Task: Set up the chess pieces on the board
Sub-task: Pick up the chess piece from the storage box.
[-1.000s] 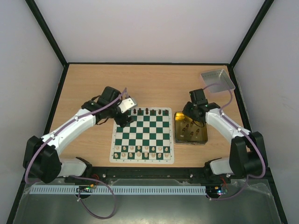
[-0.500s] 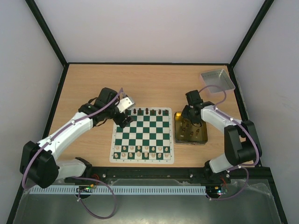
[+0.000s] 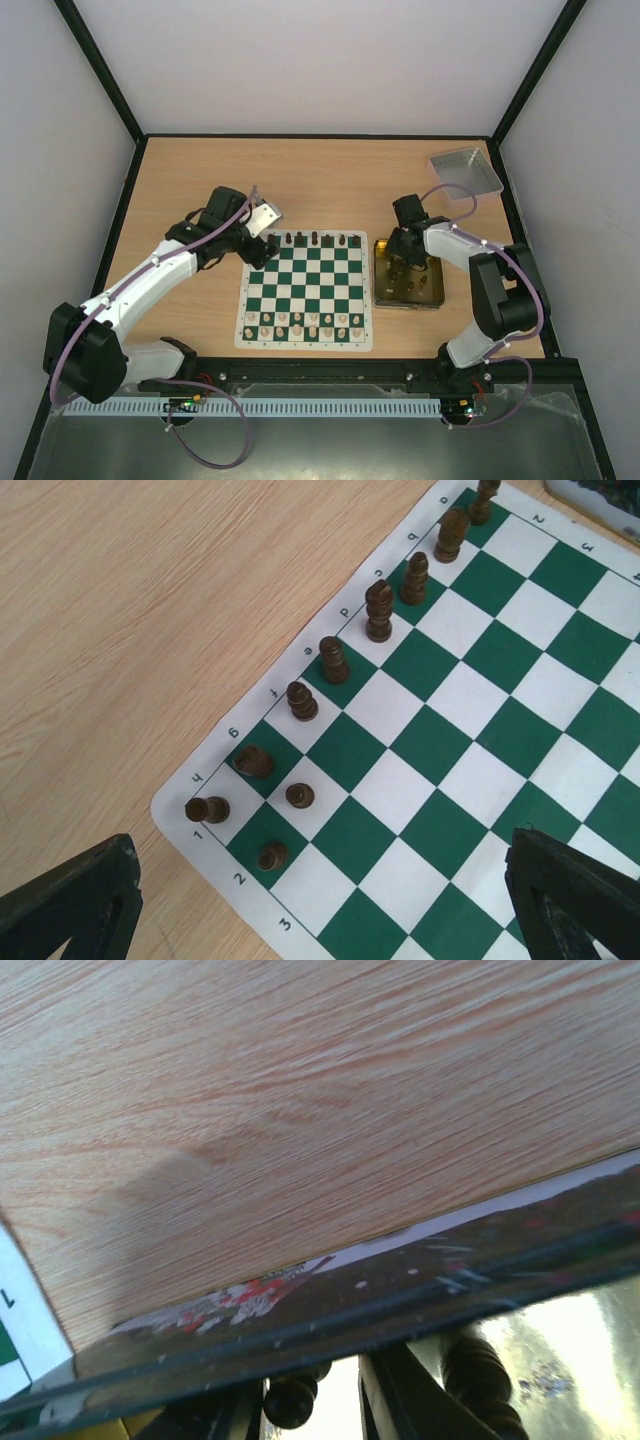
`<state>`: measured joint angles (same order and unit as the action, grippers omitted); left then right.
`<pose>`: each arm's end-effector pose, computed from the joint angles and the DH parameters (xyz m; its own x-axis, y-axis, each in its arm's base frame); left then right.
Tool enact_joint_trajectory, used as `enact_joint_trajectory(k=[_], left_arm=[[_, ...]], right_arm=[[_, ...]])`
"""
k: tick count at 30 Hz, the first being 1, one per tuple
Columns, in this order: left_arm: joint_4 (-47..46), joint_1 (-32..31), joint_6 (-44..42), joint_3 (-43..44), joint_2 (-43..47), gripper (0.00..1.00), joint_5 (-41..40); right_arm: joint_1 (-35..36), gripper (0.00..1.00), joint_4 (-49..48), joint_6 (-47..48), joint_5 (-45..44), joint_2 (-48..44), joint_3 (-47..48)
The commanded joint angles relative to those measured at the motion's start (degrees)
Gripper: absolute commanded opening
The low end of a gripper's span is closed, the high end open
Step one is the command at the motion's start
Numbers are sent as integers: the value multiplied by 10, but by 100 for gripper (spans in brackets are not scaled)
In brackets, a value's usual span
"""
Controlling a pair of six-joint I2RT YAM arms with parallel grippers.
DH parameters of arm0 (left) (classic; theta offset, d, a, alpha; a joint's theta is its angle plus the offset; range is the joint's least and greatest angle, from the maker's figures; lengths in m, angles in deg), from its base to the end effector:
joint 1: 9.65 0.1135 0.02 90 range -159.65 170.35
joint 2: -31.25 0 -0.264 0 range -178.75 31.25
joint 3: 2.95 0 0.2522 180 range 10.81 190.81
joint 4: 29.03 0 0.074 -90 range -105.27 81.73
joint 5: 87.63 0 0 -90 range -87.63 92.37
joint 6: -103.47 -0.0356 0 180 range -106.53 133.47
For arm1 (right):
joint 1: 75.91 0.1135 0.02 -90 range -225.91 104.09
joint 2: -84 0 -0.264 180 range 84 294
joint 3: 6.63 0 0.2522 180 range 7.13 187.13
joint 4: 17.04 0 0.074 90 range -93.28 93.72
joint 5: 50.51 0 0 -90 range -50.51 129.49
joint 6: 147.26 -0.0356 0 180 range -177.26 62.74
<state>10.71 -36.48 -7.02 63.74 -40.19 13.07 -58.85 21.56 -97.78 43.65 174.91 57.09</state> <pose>0.2335 -0.1255 0.2665 -0.3892 0.5823 -0.7138 0.7451 0.6546 0.1278 0.2798 0.0886 0.1624 -0.8714 0.4104 -0.2687 0.3224 0.8920 0.3167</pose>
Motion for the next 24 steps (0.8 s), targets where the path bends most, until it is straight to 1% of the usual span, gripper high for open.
enact_joint_trajectory(k=[1, 6, 9, 17, 19, 22, 24], left_arm=[[-9, 8, 7, -7, -5, 99, 3], [-15, 9, 9, -11, -11, 99, -2], [-15, 9, 10, -10, -13, 99, 1], [-17, 10, 11, -11, -17, 99, -1], [-18, 11, 13, -12, -19, 99, -4], [-17, 16, 16, -10, -25, 99, -7], [-14, 21, 18, -6, -30, 99, -7]], right_arm=[[1, 21, -18, -4, -3, 19, 9], [1, 8, -17, -2, -16, 13, 9], [1, 5, -8, -3, -24, -1, 11], [12, 3, 22, 2, -52, -39, 19], [36, 2, 37, 2, -81, -52, 30], [104, 2, 83, -1, -130, -59, 79], [149, 2, 106, -6, -131, -53, 109]])
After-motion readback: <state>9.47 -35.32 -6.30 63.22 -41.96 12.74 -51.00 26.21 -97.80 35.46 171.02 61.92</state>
